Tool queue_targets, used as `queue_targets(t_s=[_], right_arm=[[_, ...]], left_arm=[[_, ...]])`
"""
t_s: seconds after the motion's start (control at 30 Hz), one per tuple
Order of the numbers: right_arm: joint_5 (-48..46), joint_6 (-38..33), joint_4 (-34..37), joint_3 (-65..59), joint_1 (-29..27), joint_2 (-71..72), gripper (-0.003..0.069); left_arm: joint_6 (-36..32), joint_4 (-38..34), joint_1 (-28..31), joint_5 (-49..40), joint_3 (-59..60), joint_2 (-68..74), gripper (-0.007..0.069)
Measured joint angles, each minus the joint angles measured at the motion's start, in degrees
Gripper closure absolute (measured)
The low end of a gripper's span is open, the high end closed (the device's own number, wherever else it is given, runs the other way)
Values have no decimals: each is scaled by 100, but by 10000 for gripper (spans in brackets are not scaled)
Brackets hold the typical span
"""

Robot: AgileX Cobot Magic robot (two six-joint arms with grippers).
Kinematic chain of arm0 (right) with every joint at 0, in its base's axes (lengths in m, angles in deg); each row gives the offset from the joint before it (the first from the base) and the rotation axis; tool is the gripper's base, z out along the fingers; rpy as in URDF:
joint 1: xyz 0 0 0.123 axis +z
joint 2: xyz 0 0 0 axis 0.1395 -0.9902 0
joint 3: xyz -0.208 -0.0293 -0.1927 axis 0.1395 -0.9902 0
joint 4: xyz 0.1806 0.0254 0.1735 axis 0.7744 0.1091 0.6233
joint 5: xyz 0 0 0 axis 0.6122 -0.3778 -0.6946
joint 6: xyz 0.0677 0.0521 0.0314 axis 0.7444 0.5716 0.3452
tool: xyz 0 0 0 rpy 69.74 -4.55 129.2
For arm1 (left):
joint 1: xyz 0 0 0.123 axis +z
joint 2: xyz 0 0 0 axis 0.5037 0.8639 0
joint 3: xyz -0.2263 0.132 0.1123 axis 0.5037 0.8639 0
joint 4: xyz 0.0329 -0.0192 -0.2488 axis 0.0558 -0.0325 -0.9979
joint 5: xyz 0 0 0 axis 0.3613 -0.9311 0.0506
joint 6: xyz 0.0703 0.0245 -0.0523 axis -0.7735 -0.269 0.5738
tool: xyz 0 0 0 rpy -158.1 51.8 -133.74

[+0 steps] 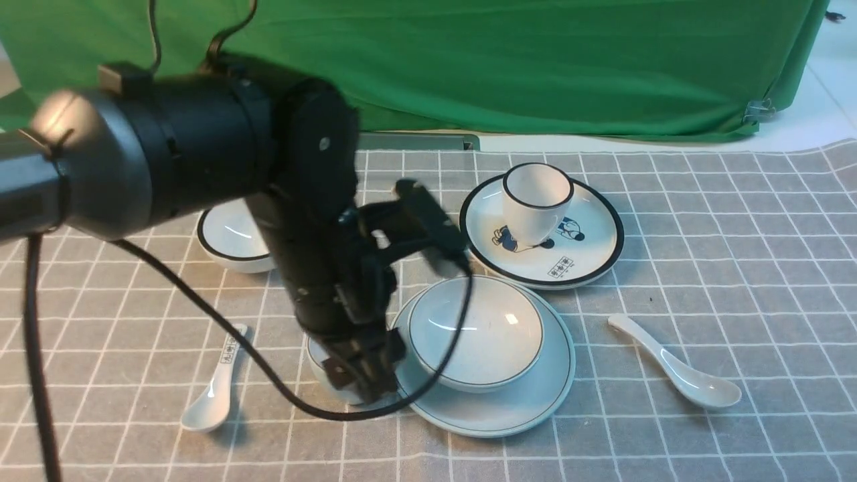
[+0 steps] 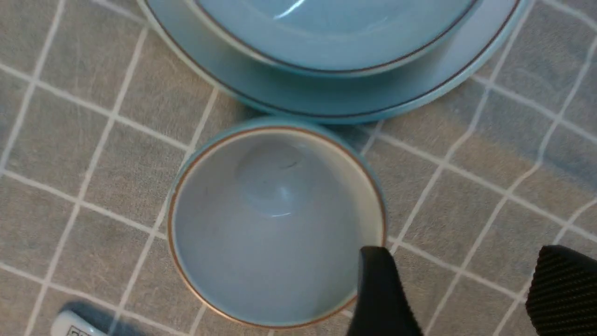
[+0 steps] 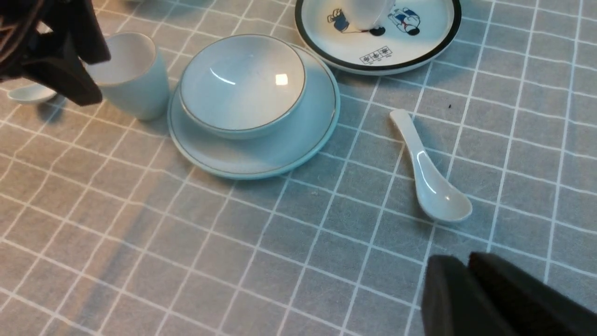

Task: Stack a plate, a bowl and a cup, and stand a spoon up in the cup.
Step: Use the left arm to grab a blue teacup, then use the left arm to put the blue teacup into the blue rice bowl in the middle

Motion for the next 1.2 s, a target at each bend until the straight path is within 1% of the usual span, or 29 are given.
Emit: queue_targets(t_s=[0.13, 0.2, 0.37, 0.4, 0.43, 0.53, 0.6, 0.7, 0.8, 0.9, 1.0, 1.03, 1.2], right_arm=[[-17, 0, 0, 0, 0, 0, 571], [-17, 0, 5, 0, 0, 0, 571], [-19, 0, 5, 0, 0, 0, 571], [-23, 0, 5, 0, 0, 0, 571], [-23, 0, 5, 0, 0, 0, 571], [-29, 0, 6, 0, 0, 0, 571], [-36, 0, 6, 0, 0, 0, 571], [-36, 0, 6, 0, 0, 0, 571], [-36, 0, 6, 0, 0, 0, 569], [-40, 0, 6, 0, 0, 0, 569], [-40, 0, 12, 0, 0, 0, 569], [-40, 0, 12, 0, 0, 0, 569], [-117, 0, 12, 0, 0, 0, 569]], left_arm=[[-343, -21, 203, 288, 7, 194, 223], [-491, -42, 214, 348, 7, 337, 224], [-583, -104, 214, 327, 7, 688, 251], [-590, -104, 214, 264, 7, 850, 303], [-590, -104, 214, 221, 7, 918, 330], [-600, -92, 214, 143, 7, 977, 510], [-559, -63, 203, 31, -39, 832, 582], [-427, -63, 137, -213, -212, 636, 590], [-291, -77, -150, -347, -861, 327, 590], [-275, -170, -408, -453, -1590, 350, 590], [-272, -230, -616, -559, -2098, 629, 590], [-272, -215, -728, -642, -2349, 915, 590], [-272, 63, -858, -753, -2732, 1828, 590]])
